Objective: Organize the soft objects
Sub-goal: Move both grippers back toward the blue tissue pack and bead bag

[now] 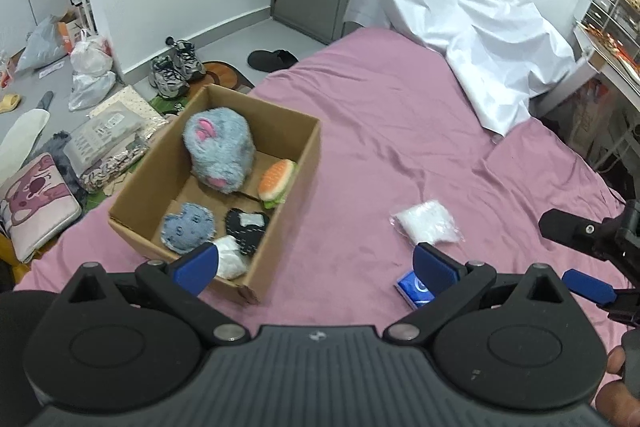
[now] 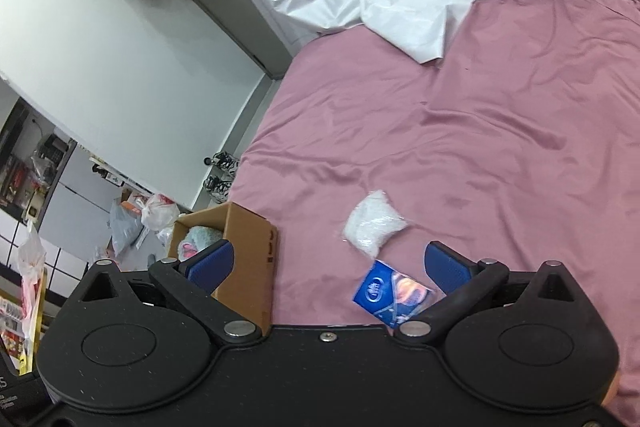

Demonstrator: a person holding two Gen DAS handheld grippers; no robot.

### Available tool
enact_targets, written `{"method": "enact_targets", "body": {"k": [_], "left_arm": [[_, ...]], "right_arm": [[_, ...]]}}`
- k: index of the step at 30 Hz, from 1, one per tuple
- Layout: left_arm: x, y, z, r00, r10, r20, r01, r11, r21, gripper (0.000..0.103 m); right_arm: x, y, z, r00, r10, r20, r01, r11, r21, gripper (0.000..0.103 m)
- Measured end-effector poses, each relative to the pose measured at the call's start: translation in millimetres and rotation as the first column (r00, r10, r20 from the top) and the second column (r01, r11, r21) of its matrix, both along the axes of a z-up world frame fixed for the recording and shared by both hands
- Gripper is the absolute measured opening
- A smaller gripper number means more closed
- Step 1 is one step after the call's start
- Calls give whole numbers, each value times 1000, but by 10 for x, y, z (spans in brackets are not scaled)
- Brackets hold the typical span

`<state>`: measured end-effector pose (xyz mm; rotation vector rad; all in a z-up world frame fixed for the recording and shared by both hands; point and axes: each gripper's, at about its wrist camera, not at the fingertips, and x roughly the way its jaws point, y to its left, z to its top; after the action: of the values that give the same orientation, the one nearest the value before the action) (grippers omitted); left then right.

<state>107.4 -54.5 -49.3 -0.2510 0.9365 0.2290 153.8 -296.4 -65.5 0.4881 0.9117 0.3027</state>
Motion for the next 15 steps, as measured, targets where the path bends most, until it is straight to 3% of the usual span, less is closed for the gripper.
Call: {"method": "enact_targets", "body": {"k": [15], "left_arm": [[103, -371, -122, 1000, -19, -20, 19, 1000, 9, 103]], "right_arm": [[-21, -517, -155, 993, -97, -69, 99, 995, 21, 103]]}}
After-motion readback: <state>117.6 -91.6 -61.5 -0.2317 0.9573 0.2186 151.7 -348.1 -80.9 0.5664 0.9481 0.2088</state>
